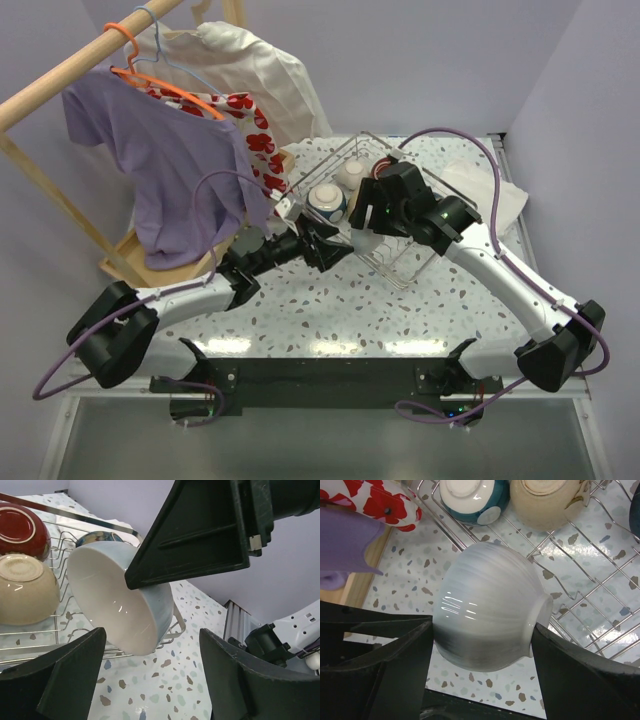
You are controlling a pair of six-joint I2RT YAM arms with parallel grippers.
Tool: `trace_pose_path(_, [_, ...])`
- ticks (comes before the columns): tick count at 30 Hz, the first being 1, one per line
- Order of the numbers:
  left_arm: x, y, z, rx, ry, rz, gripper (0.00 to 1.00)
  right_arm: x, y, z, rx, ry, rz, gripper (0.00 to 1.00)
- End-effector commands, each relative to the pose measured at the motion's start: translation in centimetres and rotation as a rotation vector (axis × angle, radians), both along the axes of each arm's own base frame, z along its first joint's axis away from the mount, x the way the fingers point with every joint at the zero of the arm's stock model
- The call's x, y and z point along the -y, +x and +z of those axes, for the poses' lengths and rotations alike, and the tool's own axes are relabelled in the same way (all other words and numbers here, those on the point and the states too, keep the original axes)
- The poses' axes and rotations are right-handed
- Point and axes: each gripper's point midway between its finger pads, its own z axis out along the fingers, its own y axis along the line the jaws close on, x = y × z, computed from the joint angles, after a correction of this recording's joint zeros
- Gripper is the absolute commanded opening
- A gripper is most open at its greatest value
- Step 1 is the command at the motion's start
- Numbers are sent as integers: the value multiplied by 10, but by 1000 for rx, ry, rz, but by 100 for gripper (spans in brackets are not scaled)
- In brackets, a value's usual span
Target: Unload the bowls from the dish rack
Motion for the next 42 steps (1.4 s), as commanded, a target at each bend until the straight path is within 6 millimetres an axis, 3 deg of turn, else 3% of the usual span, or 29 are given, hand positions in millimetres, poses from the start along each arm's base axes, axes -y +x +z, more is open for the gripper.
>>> trace_pose_path(1, [6, -1, 35, 126, -96, -21, 78, -15, 3, 47, 104, 153, 22, 16])
trace_pose_path(10, [26, -14, 25, 83, -96, -128, 59, -25, -4, 46, 86, 215, 54, 16])
trace_pose_path(16, [27, -19, 19, 71, -92, -137, 36, -28, -6, 46, 87, 232, 65, 18])
trace_pose_path(20, [25, -21, 26, 86, -94, -137, 17, -27, -7, 46, 92, 232, 74, 33])
trace_pose_path(21, [24, -21, 24, 79, -82, -131, 13, -27, -8, 46, 98, 231, 79, 49])
trace_pose_path(23, [22, -22, 28, 101, -72, -126, 2, -23, -10, 46, 108, 227, 79, 64])
trace_pose_path(24, [21, -22, 23, 95, -54, -124, 0, -21, -10, 47, 118, 226, 73, 75])
trace_pose_path(30, [13, -25, 26, 119, -31, -102, 0, -17, -12, 49, 137, 219, 79, 99])
trace_pose_path(35, [6, -25, 26, 116, 18, -75, 0, -11, -13, 56, 169, 208, 75, 99])
trace_pose_path(36, [3, -26, 16, 84, 60, -70, 0, -9, -14, 59, 182, 205, 71, 99])
trace_pose_path(37, [-1, -26, 19, 97, 74, -56, 0, -4, -13, 60, 192, 195, 57, 99])
trace_pose_path(38, [-5, -24, 6, 50, 131, -34, 0, -1, -12, 62, 203, 183, 50, 99])
trace_pose_path(40, [-15, -24, 4, 49, 183, -4, 0, 7, -14, 62, 215, 161, 33, 99])
trace_pose_path(42, [-27, -24, -16, -14, 283, 36, 0, 17, -12, 59, 227, 115, 4, 99])
